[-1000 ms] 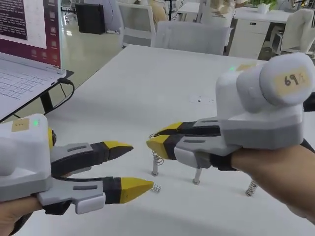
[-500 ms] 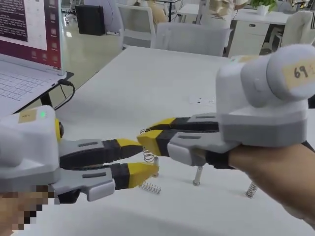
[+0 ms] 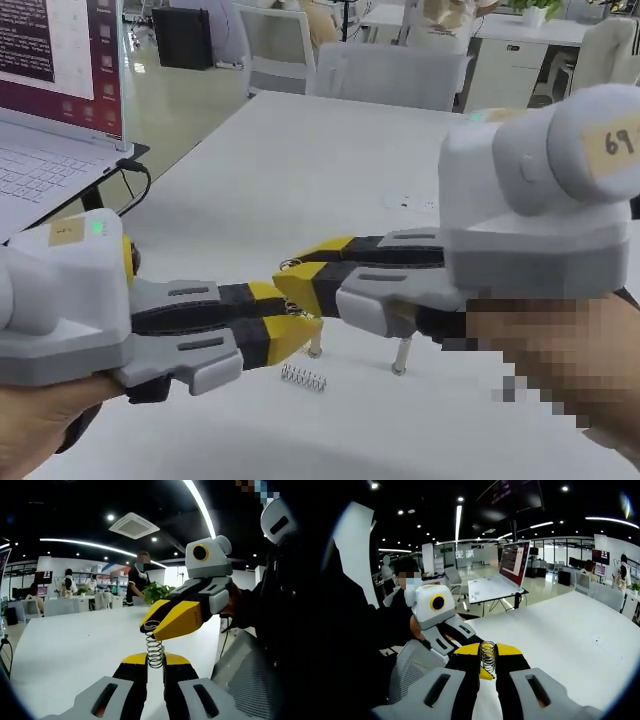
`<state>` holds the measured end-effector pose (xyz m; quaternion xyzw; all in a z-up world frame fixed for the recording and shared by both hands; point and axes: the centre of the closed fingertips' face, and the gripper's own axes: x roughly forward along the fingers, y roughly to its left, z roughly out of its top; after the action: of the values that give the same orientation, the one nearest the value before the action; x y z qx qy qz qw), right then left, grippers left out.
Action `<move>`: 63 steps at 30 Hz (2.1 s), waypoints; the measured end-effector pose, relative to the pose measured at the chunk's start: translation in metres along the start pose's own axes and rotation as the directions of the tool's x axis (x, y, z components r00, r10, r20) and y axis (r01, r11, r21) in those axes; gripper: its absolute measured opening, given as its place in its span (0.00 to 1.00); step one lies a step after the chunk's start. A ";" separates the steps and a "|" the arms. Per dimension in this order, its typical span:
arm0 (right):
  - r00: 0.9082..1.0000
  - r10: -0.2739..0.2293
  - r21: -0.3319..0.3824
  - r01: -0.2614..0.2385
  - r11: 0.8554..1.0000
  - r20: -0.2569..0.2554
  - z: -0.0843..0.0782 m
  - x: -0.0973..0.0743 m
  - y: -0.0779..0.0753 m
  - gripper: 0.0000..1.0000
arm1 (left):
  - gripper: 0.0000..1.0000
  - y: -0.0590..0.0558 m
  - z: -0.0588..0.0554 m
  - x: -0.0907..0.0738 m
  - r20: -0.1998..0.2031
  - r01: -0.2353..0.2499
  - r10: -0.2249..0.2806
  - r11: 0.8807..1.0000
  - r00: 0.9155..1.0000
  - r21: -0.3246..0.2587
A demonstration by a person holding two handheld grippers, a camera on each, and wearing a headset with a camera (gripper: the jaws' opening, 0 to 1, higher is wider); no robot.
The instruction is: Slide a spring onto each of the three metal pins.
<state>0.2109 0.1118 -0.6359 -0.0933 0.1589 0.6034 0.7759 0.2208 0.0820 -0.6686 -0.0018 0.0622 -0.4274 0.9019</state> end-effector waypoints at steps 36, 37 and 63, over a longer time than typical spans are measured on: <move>0.795 0.190 -0.144 -0.328 0.934 -0.577 -0.084 -0.038 0.025 0.09 | 0.02 -0.061 -0.059 0.023 -0.391 0.268 -0.152 0.928 0.908 0.260; 0.785 0.188 -0.150 -0.335 0.930 -0.590 -0.086 -0.038 0.025 0.09 | 0.02 -0.061 -0.060 0.023 -0.394 0.270 -0.153 0.926 0.906 0.262; 0.706 0.167 -0.173 -0.383 0.908 -0.688 -0.104 -0.039 0.023 0.09 | 0.03 -0.066 -0.059 0.028 -0.366 0.266 -0.185 0.946 0.912 0.185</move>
<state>0.1658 0.0469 -0.7179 -0.3924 0.3398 0.6582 0.5454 0.1806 0.0215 -0.7268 0.1703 0.1681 -0.5271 0.8154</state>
